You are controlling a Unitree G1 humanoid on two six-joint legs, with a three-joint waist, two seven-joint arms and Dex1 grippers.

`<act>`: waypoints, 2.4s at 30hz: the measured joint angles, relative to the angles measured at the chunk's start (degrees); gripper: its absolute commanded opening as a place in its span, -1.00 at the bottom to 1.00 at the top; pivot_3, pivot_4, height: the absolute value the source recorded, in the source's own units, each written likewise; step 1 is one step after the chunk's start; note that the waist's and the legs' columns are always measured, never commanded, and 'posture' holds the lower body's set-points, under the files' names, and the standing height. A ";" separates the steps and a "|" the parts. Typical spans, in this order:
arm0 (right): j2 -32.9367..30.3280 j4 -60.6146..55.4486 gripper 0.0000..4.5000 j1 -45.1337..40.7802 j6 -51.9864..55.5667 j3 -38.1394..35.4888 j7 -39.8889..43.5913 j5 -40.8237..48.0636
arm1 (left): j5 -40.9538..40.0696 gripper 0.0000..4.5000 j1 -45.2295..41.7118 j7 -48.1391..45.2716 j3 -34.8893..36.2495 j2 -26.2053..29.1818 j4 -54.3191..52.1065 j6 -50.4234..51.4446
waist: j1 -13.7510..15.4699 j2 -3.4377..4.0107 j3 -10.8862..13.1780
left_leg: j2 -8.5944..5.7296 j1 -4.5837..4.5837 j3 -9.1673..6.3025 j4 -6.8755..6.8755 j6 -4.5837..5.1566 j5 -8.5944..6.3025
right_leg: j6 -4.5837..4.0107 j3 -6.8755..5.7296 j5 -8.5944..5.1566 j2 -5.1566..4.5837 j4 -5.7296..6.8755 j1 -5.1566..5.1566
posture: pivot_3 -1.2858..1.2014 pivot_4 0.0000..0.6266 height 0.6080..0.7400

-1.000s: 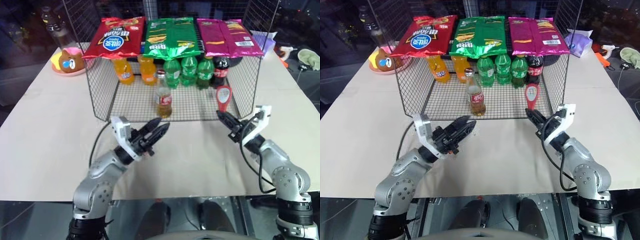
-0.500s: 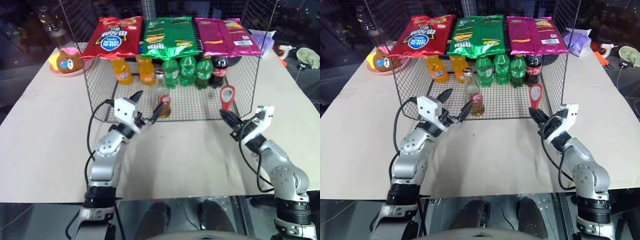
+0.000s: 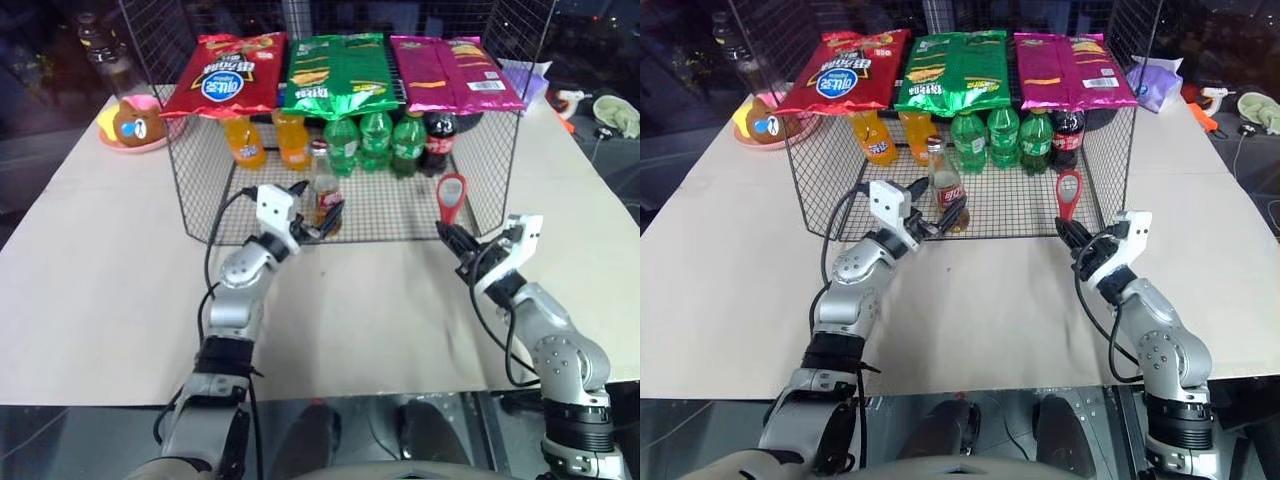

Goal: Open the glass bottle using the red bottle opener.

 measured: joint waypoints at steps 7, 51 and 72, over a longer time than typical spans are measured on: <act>0.81 -0.11 -1.00 0.63 -0.57 1.33 0.01 -1.05 | 0.61 0.93 -5.90 -0.73 0.15 -0.72 9.17 -4.26 | -0.08 0.00 0.00 | -0.01 -0.01 0.00 0.01 0.00 0.00 | 0.00 0.00 0.00 0.00 0.00 0.00 | 0.03 -0.52 1.00; -1.63 0.17 -1.00 -1.18 -2.78 0.11 1.26 -4.61 | -0.91 0.24 16.91 -0.30 -8.99 0.36 -27.20 9.73 | -0.90 0.01 0.00 | 0.03 -0.08 0.05 0.01 0.00 0.00 | 0.00 0.08 0.00 -0.01 0.03 -0.13 | 0.03 -0.52 1.00; -2.76 0.40 -1.00 -1.67 -2.78 0.80 2.37 -4.88 | 0.14 0.97 18.39 0.67 -8.56 0.78 -33.67 4.87 | -0.97 0.02 -0.01 | 0.04 -0.04 0.09 0.01 0.00 0.00 | 0.00 0.11 0.00 -0.01 0.06 -0.10 | 0.03 -0.52 1.00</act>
